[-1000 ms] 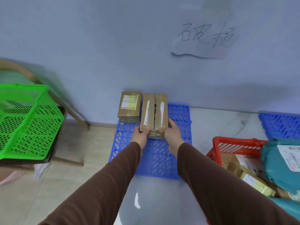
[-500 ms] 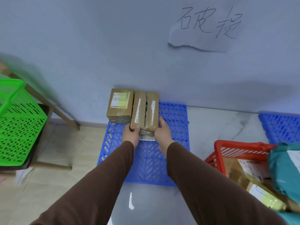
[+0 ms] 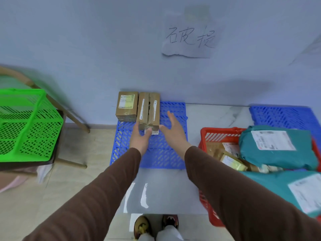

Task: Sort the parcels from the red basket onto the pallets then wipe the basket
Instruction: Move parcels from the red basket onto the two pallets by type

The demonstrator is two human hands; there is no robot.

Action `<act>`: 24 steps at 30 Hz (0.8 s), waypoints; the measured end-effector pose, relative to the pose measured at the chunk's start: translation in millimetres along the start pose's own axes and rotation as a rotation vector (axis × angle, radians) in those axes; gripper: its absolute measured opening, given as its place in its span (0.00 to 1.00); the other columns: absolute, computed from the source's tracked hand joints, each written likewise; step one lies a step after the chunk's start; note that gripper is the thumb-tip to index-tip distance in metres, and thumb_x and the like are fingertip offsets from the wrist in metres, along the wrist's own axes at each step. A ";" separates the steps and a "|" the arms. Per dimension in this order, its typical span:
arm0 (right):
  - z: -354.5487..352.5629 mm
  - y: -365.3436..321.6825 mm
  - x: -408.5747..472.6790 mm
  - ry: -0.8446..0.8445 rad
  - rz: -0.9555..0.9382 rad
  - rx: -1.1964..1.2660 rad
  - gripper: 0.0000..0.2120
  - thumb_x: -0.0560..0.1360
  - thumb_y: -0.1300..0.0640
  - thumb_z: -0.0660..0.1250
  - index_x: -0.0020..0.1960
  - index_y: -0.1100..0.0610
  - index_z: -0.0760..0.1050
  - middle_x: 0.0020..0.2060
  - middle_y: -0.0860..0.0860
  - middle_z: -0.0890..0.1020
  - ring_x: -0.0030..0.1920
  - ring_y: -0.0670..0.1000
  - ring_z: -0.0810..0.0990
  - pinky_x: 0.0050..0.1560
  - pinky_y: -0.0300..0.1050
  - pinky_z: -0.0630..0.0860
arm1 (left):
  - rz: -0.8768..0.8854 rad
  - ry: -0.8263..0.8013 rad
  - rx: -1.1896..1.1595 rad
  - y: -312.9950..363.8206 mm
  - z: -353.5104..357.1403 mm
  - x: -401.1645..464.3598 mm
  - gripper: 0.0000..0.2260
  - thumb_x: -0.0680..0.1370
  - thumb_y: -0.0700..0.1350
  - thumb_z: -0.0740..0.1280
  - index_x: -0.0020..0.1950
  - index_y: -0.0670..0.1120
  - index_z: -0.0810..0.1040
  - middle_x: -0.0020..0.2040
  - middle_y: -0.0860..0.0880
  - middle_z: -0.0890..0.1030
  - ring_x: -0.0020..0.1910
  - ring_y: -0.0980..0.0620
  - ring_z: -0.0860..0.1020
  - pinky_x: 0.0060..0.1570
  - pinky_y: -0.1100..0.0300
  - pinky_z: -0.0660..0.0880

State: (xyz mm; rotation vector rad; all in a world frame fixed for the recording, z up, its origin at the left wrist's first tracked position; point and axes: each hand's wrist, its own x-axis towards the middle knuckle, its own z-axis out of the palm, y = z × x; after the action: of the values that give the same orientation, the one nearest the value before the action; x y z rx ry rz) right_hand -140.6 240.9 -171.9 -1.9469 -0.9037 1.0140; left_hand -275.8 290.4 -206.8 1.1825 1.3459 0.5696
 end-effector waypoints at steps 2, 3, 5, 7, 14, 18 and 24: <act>-20.1 -5.9 -23.4 0.013 -0.071 -0.101 0.33 0.81 0.54 0.66 0.82 0.50 0.56 0.81 0.47 0.56 0.81 0.49 0.53 0.79 0.49 0.54 | 0.064 -0.014 0.048 19.9 -0.6 -24.4 0.32 0.81 0.50 0.66 0.82 0.51 0.54 0.80 0.51 0.60 0.79 0.52 0.59 0.76 0.54 0.60; -31.3 -7.8 -34.7 0.025 -0.096 -0.135 0.33 0.81 0.53 0.66 0.81 0.50 0.57 0.81 0.48 0.57 0.81 0.50 0.53 0.79 0.50 0.54 | 0.093 -0.020 0.082 28.7 0.5 -35.9 0.32 0.81 0.50 0.66 0.82 0.51 0.55 0.80 0.52 0.61 0.79 0.52 0.59 0.76 0.52 0.60; -54.1 -8.9 -56.3 0.047 -0.145 -0.206 0.32 0.81 0.53 0.66 0.81 0.51 0.57 0.81 0.50 0.58 0.80 0.51 0.55 0.79 0.48 0.54 | 0.152 -0.033 0.151 42.9 6.9 -58.3 0.32 0.81 0.51 0.67 0.81 0.50 0.56 0.80 0.52 0.62 0.79 0.53 0.60 0.77 0.53 0.59; -77.1 -6.1 -73.1 0.074 -0.194 -0.279 0.32 0.80 0.54 0.66 0.81 0.54 0.59 0.80 0.53 0.60 0.79 0.53 0.57 0.78 0.46 0.53 | 0.195 -0.045 0.197 55.1 19.9 -80.2 0.32 0.81 0.50 0.67 0.81 0.50 0.57 0.80 0.52 0.62 0.78 0.53 0.60 0.75 0.57 0.59; -179.7 13.9 -112.8 0.129 -0.220 -0.339 0.30 0.79 0.55 0.66 0.78 0.57 0.64 0.78 0.57 0.64 0.79 0.56 0.59 0.77 0.45 0.52 | 0.244 -0.053 0.259 80.5 105.8 -151.2 0.32 0.81 0.50 0.68 0.81 0.48 0.58 0.80 0.50 0.63 0.78 0.53 0.62 0.70 0.65 0.57; -237.6 33.4 -134.2 0.112 -0.216 -0.362 0.28 0.79 0.55 0.64 0.78 0.55 0.63 0.78 0.54 0.64 0.79 0.55 0.58 0.77 0.46 0.52 | 0.213 -0.041 0.229 83.2 158.9 -188.2 0.31 0.80 0.51 0.68 0.81 0.49 0.60 0.78 0.51 0.65 0.76 0.54 0.63 0.74 0.58 0.60; -314.4 63.4 -152.2 0.112 -0.156 -0.380 0.28 0.81 0.54 0.64 0.79 0.53 0.61 0.79 0.52 0.62 0.79 0.54 0.57 0.77 0.48 0.54 | 0.145 -0.073 0.171 85.0 218.3 -224.8 0.31 0.79 0.52 0.69 0.79 0.48 0.62 0.71 0.51 0.73 0.69 0.53 0.73 0.73 0.54 0.66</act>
State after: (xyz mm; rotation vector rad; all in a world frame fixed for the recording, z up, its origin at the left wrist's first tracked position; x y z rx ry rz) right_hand 80.6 -7.0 -46.7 -2.1759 -1.2312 0.6710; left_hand -94.8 55.4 -74.6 1.4355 1.2732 0.5168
